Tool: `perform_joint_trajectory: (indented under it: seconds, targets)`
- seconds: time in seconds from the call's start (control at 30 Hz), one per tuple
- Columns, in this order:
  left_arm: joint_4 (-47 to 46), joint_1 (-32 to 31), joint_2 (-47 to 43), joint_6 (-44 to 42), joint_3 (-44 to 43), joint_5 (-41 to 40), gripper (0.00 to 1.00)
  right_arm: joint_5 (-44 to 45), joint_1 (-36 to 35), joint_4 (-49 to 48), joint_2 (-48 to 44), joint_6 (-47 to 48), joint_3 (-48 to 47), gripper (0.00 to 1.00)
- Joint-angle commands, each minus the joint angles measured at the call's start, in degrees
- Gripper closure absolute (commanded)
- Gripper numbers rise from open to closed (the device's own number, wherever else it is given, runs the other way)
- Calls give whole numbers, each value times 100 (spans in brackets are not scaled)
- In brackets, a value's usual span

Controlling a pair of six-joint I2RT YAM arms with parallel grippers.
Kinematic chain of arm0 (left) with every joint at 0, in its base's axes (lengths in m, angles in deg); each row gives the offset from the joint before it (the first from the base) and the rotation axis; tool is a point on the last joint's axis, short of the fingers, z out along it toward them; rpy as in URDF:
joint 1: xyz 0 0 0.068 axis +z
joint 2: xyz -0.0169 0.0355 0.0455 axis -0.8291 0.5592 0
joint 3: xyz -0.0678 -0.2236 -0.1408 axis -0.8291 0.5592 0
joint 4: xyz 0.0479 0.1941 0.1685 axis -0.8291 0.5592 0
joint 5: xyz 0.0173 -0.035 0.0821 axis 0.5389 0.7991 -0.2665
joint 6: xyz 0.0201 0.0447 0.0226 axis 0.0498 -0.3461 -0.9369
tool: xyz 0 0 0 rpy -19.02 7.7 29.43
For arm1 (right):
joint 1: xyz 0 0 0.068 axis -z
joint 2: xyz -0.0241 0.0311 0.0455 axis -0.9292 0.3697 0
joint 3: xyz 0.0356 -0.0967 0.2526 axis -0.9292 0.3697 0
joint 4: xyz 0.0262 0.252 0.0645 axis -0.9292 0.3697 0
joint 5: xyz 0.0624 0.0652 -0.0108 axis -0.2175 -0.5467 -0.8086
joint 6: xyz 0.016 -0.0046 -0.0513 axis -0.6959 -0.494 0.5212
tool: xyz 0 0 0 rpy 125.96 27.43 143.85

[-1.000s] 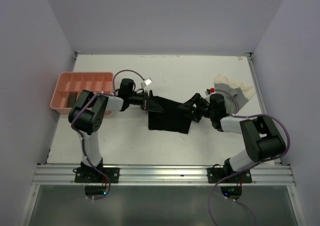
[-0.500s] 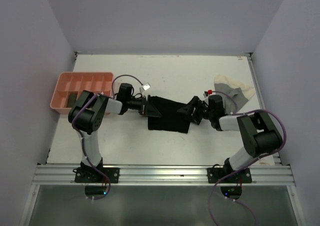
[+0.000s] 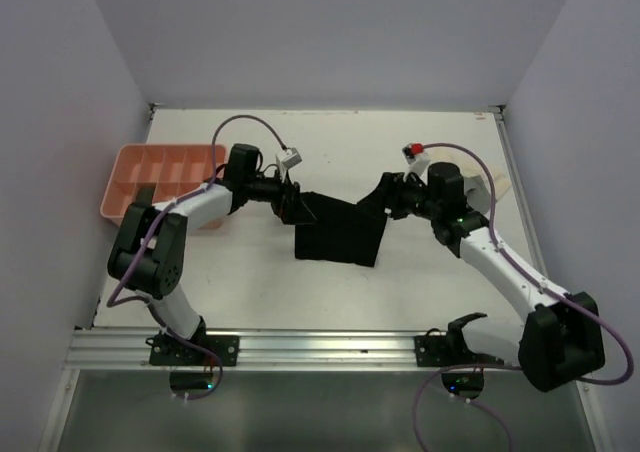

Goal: Roll the underwear
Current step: Fold the underwear

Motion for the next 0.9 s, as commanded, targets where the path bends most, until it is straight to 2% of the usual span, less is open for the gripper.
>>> perform_joint_trajectory:
  seconds: [0.0,0.03,0.07,0.1,0.17,0.27,0.3,0.37,0.4,0.43,0.5,0.6,0.77,0.87]
  targets:
    - [1675,2,-552,-2809,-443,-683,0,913,-891,1426,-171,1622,-310,28]
    - [1898,-6,-657,-3240,-497,-894,0,1308,-1355,1612,-154,2042,-372,30]
    - [2117,-6,-693,-4166,-514,-991,0,1773,-1525,1753,-84,2229,-425,30]
    - [2511,-6,-745,-4646,-489,-1062,0,1986,-1675,2085,-31,2396,-556,32]
    - [2585,-6,-974,-5611,-305,-1290,0,2286,-2070,2351,92,2861,-663,36]
    - [2779,-6,-1194,-6913,152,-1370,14,2831,-2554,2677,145,3354,-716,39]
    - [2761,-6,-1246,-7153,406,-1353,22,2971,-2633,2721,137,3477,-655,39]
    - [2796,-6,-1396,-7941,662,-1230,29,3122,-2722,2704,128,3672,-576,40]
    - [2805,-15,-1466,-8155,889,-1160,36,3340,-2731,2712,119,3689,-540,43]
    - [2727,-41,-1519,-8296,1013,-1159,37,3446,-2731,2721,128,3681,-531,44]
    - [2281,-146,-1598,-8377,1381,-1159,36,3474,-2722,2704,145,3681,-505,45]
    - [1535,-383,-1861,-8377,1865,-1273,36,3535,-2722,2669,215,3654,-435,59]
    - [933,-682,-1950,-8509,2210,-1335,38,3596,-2722,2624,514,3839,-408,66]
    - [741,-893,-1810,-8605,2219,-1440,43,3842,-2722,2660,637,3734,-470,66]
